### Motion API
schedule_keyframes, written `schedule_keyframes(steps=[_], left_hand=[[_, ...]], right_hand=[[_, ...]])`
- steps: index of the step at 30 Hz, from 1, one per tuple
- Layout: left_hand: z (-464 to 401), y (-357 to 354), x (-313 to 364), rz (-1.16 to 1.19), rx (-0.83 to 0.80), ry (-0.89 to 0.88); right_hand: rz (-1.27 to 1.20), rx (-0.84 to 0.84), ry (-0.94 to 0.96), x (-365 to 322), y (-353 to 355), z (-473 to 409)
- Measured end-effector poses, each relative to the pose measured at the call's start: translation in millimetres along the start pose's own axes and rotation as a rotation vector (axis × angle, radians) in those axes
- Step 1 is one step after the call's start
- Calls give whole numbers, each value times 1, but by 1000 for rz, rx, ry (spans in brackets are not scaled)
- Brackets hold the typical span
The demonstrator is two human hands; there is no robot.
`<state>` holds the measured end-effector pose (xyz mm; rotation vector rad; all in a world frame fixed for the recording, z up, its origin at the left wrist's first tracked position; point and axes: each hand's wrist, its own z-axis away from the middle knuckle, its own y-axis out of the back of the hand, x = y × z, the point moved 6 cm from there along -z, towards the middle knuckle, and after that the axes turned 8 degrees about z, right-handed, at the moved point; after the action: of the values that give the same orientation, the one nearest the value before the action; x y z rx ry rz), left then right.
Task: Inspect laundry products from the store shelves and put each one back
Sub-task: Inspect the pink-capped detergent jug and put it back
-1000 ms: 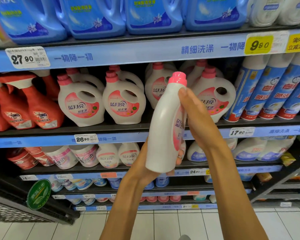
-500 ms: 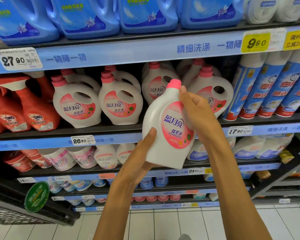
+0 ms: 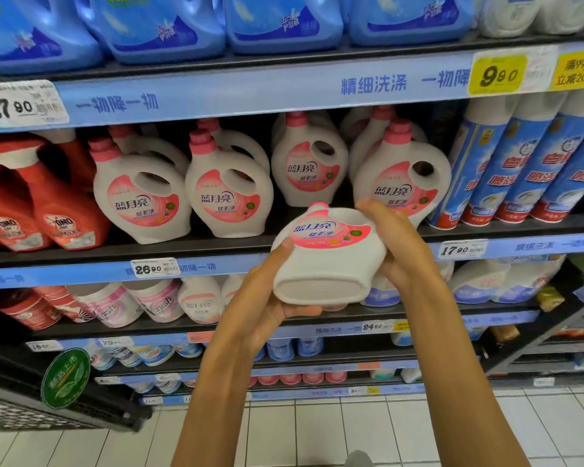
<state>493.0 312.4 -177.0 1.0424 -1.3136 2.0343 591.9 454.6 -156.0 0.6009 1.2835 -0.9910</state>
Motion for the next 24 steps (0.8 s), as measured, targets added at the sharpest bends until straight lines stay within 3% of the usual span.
schedule_keyframes(steps=[4, 7, 13, 20, 24], left_hand=[[2, -1, 2, 75, -20, -4], [6, 0, 4, 56, -18, -30], [8, 6, 9, -30, -4, -130], [8, 6, 16, -26, -51, -266], [9, 6, 17, -33, -43, -351]], right_hand=[[-78, -74, -96, 11, -3, 2], [-73, -89, -63, 11, -4, 2], [-45, -225, 87, 2, -14, 9], [-83, -309, 459, -20, -17, 26], [-76, -355, 525, -22, -16, 34]])
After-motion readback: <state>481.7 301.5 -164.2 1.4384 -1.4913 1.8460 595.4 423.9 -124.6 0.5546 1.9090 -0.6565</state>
